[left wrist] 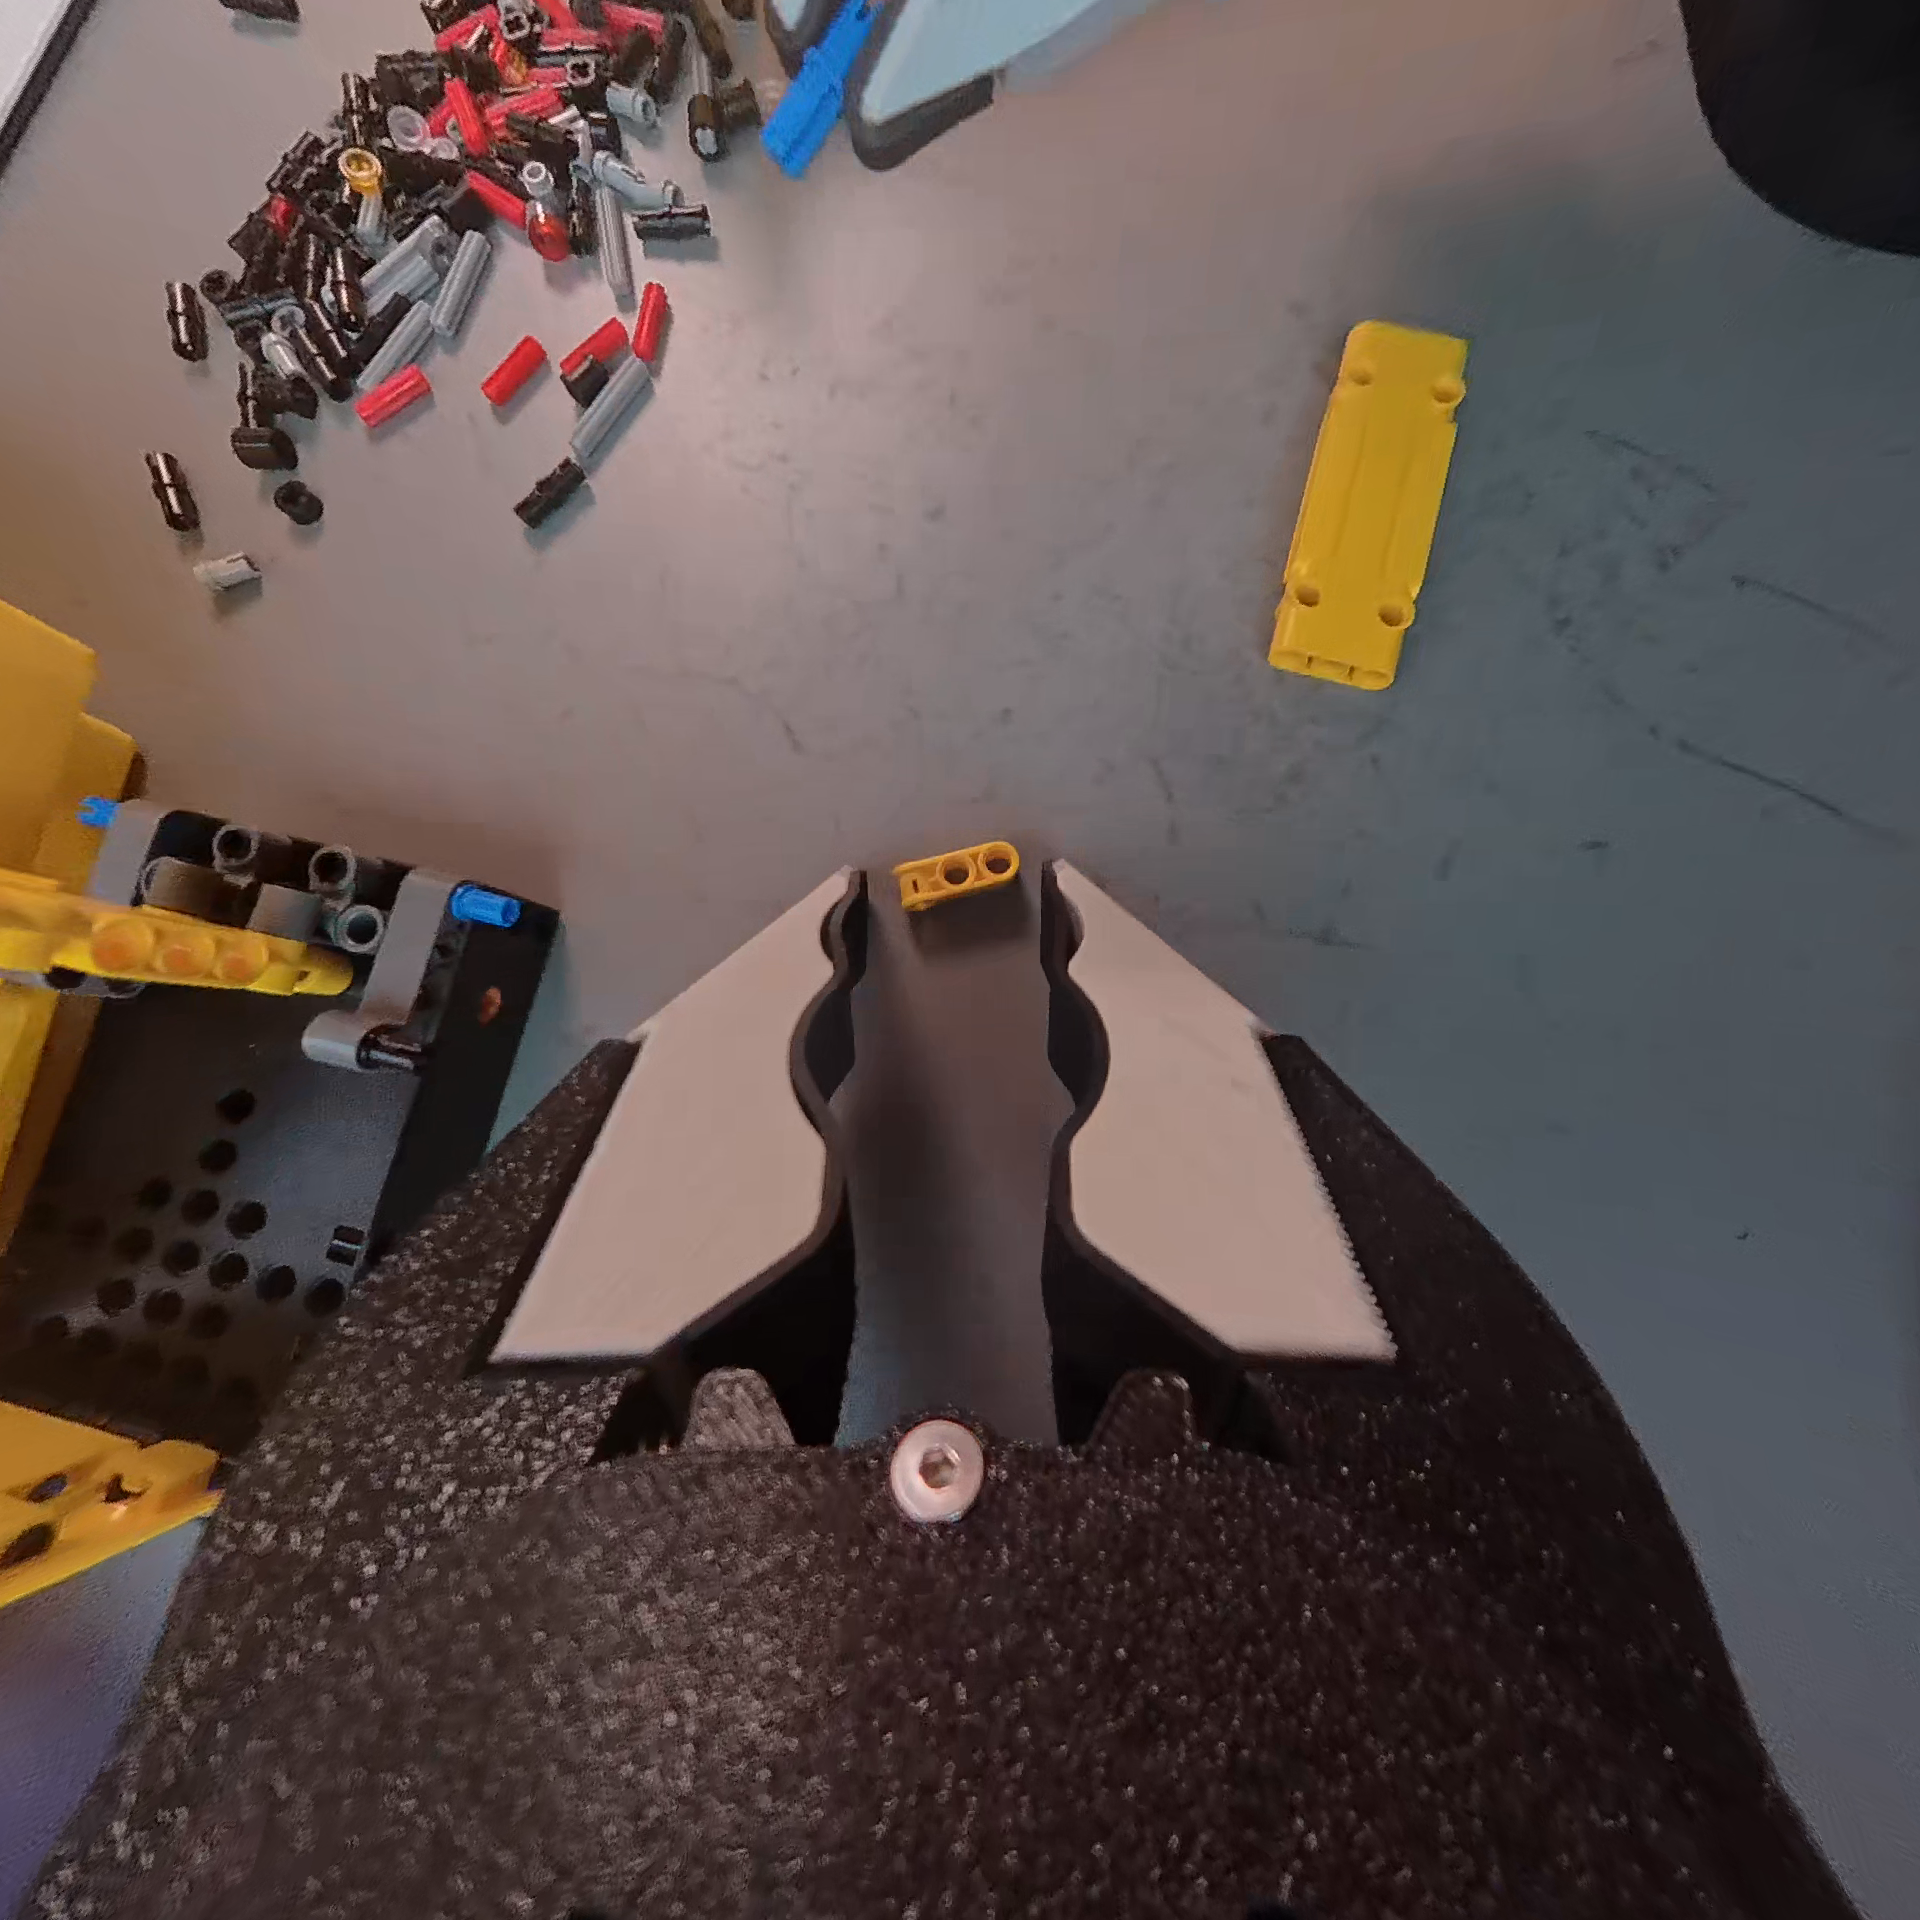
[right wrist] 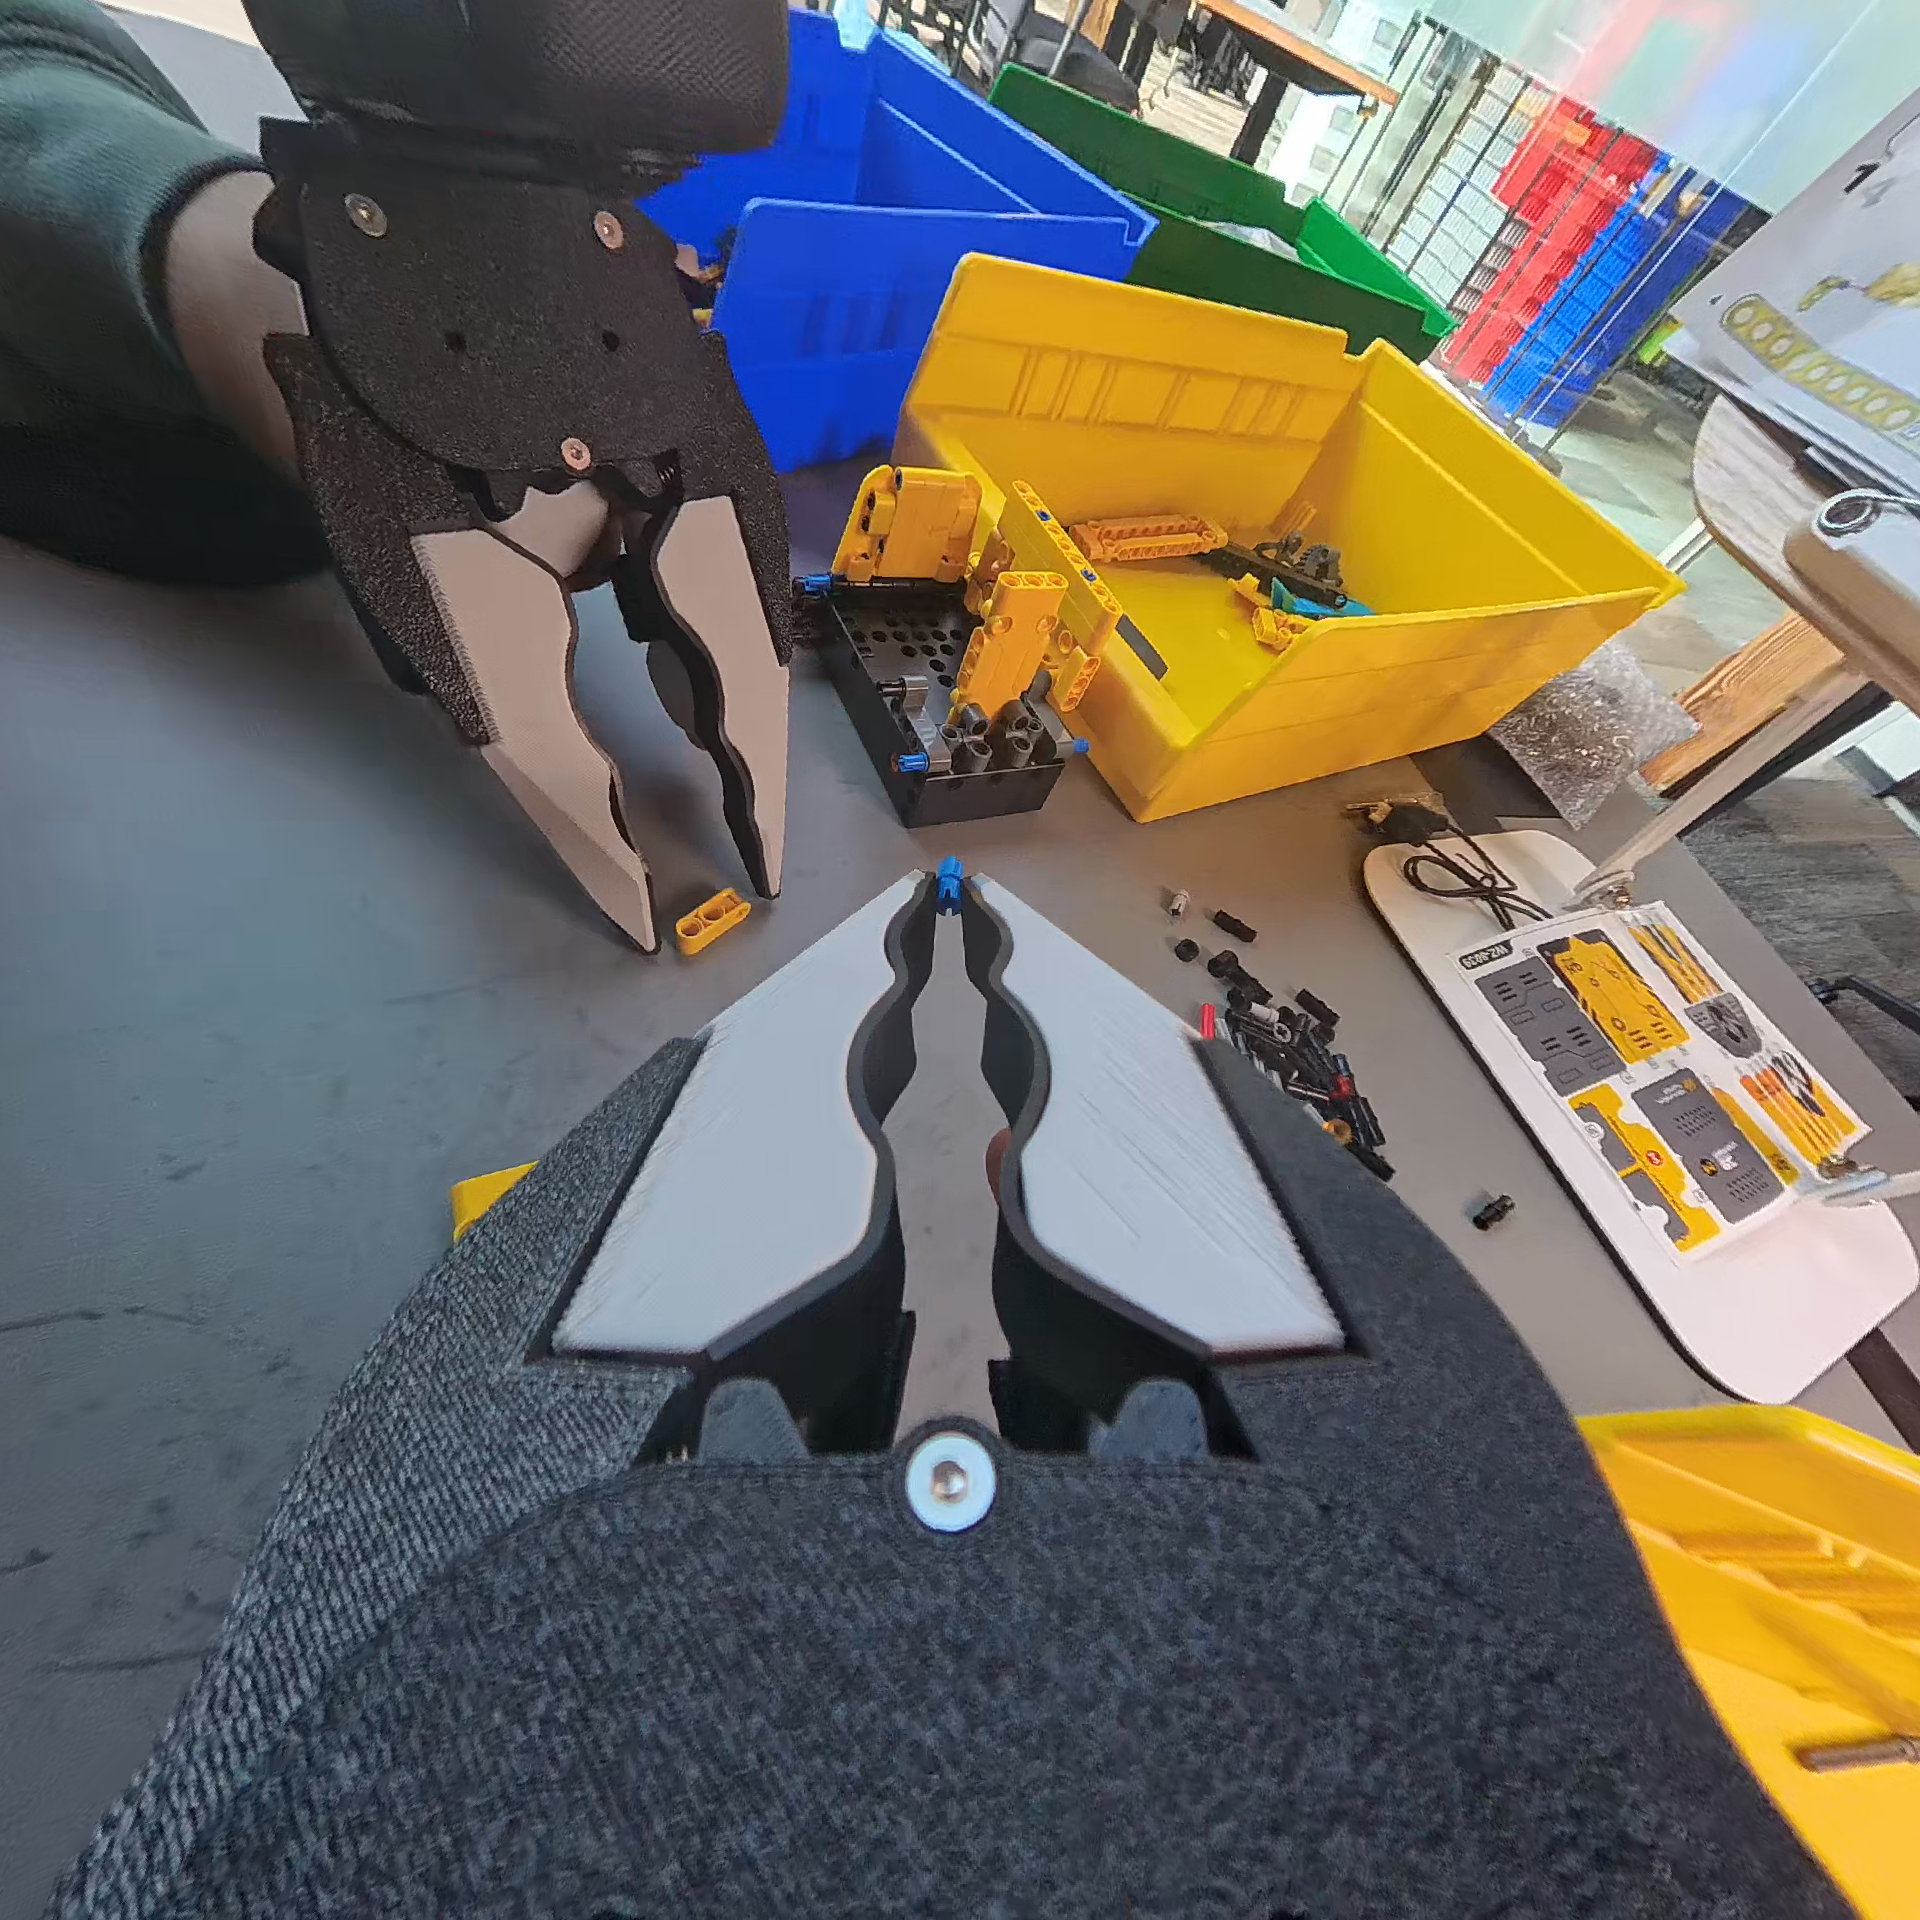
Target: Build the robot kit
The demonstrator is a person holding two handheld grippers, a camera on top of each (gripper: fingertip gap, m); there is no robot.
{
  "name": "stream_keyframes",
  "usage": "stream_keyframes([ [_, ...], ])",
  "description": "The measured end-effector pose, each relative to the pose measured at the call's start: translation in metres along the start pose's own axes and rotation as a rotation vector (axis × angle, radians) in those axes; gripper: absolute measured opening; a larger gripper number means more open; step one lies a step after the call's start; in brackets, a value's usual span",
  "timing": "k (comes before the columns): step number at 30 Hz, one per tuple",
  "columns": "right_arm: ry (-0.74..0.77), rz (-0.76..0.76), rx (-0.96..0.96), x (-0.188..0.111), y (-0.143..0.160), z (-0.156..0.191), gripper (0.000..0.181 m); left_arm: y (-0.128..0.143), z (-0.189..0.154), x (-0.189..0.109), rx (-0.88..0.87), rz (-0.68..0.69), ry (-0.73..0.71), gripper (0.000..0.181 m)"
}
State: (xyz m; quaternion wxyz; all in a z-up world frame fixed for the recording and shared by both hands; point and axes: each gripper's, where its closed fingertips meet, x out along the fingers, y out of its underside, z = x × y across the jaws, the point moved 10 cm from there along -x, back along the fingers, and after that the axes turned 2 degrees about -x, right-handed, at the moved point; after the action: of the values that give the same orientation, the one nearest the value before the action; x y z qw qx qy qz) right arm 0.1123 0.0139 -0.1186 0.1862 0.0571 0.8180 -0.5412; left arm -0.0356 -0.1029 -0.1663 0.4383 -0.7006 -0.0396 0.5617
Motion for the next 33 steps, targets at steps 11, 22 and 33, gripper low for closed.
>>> stream_keyframes([
  [11,-0.012,0.011,0.011,0.001,0.002,0.000,0.004,-0.001,-0.004,0.003,-0.056,-0.002,-0.042,0.031],
  [22,-0.186,-0.187,0.067,-0.017,-0.017,0.011,0.004,-0.018,-0.004,-0.059,0.150,-0.657,0.358,0.022],
  [33,-0.310,-0.172,0.084,-0.011,-0.025,0.028,0.004,-0.018,-0.012,-0.053,0.220,-0.646,0.322,0.022],
])
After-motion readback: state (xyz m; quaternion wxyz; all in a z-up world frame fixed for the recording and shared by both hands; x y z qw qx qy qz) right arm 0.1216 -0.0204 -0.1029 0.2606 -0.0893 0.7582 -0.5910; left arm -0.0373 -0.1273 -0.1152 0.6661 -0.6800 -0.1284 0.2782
